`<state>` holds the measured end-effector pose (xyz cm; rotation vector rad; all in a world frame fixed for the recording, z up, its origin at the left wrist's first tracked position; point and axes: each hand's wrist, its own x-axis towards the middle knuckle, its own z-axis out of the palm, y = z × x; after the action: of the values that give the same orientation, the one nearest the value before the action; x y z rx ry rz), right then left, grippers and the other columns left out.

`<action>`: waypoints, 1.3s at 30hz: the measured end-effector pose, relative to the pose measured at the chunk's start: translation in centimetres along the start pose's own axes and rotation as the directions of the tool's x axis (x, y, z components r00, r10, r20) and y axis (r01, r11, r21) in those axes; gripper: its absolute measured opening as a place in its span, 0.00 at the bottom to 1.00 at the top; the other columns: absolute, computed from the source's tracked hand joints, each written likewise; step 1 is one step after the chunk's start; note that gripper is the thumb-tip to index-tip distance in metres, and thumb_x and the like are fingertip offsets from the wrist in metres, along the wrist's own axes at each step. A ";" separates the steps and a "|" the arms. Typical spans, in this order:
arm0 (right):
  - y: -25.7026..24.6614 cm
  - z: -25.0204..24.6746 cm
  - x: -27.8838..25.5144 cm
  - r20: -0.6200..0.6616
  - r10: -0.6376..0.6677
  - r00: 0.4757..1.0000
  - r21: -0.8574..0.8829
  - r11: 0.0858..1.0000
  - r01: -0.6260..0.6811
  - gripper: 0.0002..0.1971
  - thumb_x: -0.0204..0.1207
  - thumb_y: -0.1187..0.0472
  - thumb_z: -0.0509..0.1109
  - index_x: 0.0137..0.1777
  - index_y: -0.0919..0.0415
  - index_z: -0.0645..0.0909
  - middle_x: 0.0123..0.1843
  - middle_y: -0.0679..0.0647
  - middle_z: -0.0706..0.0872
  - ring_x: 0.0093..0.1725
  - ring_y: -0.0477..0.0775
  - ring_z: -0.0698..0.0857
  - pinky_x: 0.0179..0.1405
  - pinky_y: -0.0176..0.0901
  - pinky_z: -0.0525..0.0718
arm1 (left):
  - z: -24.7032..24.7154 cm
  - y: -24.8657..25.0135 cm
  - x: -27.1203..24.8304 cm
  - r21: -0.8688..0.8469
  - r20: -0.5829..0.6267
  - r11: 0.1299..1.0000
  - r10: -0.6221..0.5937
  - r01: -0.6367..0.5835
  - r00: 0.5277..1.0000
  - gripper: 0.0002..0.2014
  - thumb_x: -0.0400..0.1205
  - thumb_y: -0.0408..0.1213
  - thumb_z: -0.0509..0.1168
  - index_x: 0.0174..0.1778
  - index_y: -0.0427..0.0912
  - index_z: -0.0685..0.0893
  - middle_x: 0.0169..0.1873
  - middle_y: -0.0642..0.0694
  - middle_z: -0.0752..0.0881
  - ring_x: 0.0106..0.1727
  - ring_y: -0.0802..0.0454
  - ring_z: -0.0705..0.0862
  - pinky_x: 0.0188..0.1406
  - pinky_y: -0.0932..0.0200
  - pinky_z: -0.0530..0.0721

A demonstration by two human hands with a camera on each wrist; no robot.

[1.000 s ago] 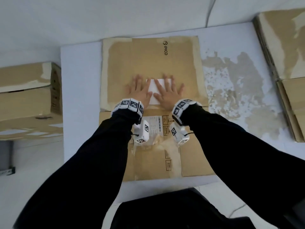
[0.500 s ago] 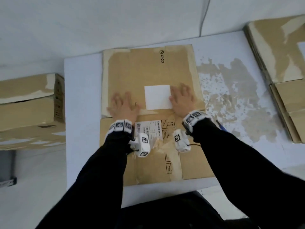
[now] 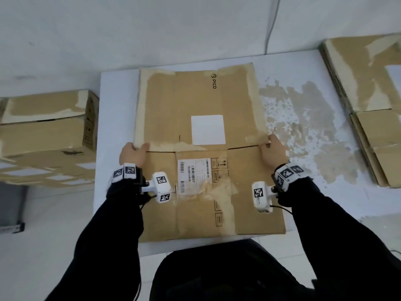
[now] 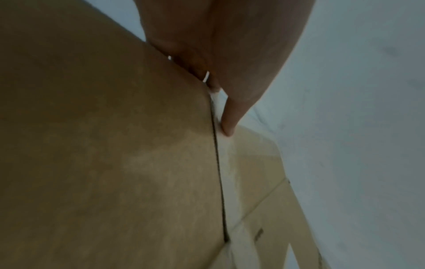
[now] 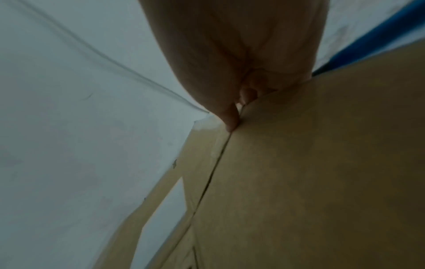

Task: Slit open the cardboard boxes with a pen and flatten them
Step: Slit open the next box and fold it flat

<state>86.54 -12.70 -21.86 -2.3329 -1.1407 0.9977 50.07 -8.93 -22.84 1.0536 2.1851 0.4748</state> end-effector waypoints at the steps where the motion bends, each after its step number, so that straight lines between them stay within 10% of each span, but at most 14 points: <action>1: 0.2 0.1 -0.2 -0.001 -0.021 1.000 0.042 0.999 0.021 0.15 0.83 0.59 0.60 0.67 0.64 0.71 0.55 0.65 0.83 0.58 0.68 0.81 0.49 0.52 0.76 | -0.1 0.0 -0.4 -0.032 -0.038 0.998 0.046 -0.047 0.998 0.18 0.81 0.47 0.66 0.34 0.39 0.70 0.34 0.42 0.76 0.43 0.41 0.77 0.40 0.55 0.69; 4: 0.5 -0.6 -0.7 -0.027 -0.064 0.998 0.217 0.974 0.069 0.07 0.82 0.57 0.62 0.57 0.55 0.73 0.47 0.60 0.85 0.49 0.66 0.85 0.50 0.60 0.84 | -0.1 0.3 -2.0 -0.084 -0.142 0.985 0.138 -0.151 0.980 0.19 0.81 0.43 0.67 0.32 0.39 0.66 0.33 0.38 0.75 0.39 0.43 0.75 0.39 0.55 0.66; 9: 0.9 -6.2 -0.8 -0.118 -0.159 0.980 0.281 0.942 0.186 0.04 0.83 0.58 0.62 0.56 0.54 0.73 0.42 0.48 0.83 0.39 0.45 0.81 0.37 0.38 0.78 | 0.8 2.9 -5.4 -0.286 -0.178 0.924 0.209 -0.254 0.962 0.19 0.81 0.42 0.67 0.32 0.40 0.66 0.30 0.42 0.72 0.35 0.47 0.71 0.38 0.55 0.69; 22: 15.4 -32.2 9.7 -0.303 -0.091 0.949 0.422 0.880 0.219 0.08 0.79 0.55 0.66 0.56 0.50 0.80 0.44 0.57 0.87 0.41 0.56 0.84 0.49 0.56 0.83 | 17.6 25.5 -19.6 -0.494 -0.011 0.793 0.405 -0.357 0.914 0.19 0.83 0.41 0.65 0.31 0.46 0.64 0.29 0.49 0.69 0.29 0.55 0.67 0.33 0.63 0.67; 27: 23.3 -42.8 16.3 -0.331 -0.080 0.940 0.259 0.950 0.172 0.11 0.78 0.50 0.66 0.58 0.48 0.81 0.52 0.60 0.86 0.48 0.58 0.84 0.57 0.58 0.83 | 28.3 33.4 -26.2 -0.516 0.069 0.817 0.339 -0.257 0.938 0.12 0.83 0.42 0.65 0.37 0.46 0.70 0.33 0.51 0.75 0.35 0.57 0.74 0.38 0.64 0.71; 30: 26.5 -48.2 20.4 -0.361 -0.080 0.929 0.121 0.984 0.132 0.15 0.80 0.56 0.67 0.62 0.63 0.82 0.48 0.59 0.83 0.55 0.62 0.83 0.53 0.47 0.77 | 34.6 37.8 -28.7 -0.494 0.099 0.845 0.287 -0.203 0.953 0.11 0.84 0.41 0.63 0.38 0.49 0.69 0.36 0.52 0.75 0.38 0.53 0.75 0.46 0.60 0.70; 36: 29.0 -51.4 26.3 -0.335 -0.017 0.942 -0.054 0.999 -0.001 0.20 0.79 0.63 0.64 0.71 0.63 0.74 0.64 0.67 0.82 0.65 0.68 0.78 0.63 0.49 0.74 | 44.4 41.9 -28.8 -0.274 0.018 0.933 0.245 -0.231 0.969 0.16 0.85 0.36 0.60 0.31 0.44 0.67 0.30 0.47 0.73 0.41 0.45 0.74 0.36 0.60 0.63; 39: 29.7 -49.3 26.4 -0.281 -0.010 0.960 -0.214 0.975 -0.052 0.27 0.76 0.58 0.66 0.75 0.61 0.67 0.74 0.67 0.71 0.73 0.69 0.70 0.73 0.59 0.69 | 46.3 41.8 -27.6 -0.186 0.009 0.970 0.164 -0.159 0.986 0.13 0.84 0.34 0.61 0.52 0.25 0.80 0.53 0.30 0.81 0.53 0.36 0.81 0.53 0.51 0.74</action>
<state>149.62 -10.42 -16.71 -2.5614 -1.1618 0.5420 118.03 -3.52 -21.27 1.1328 1.9984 0.7200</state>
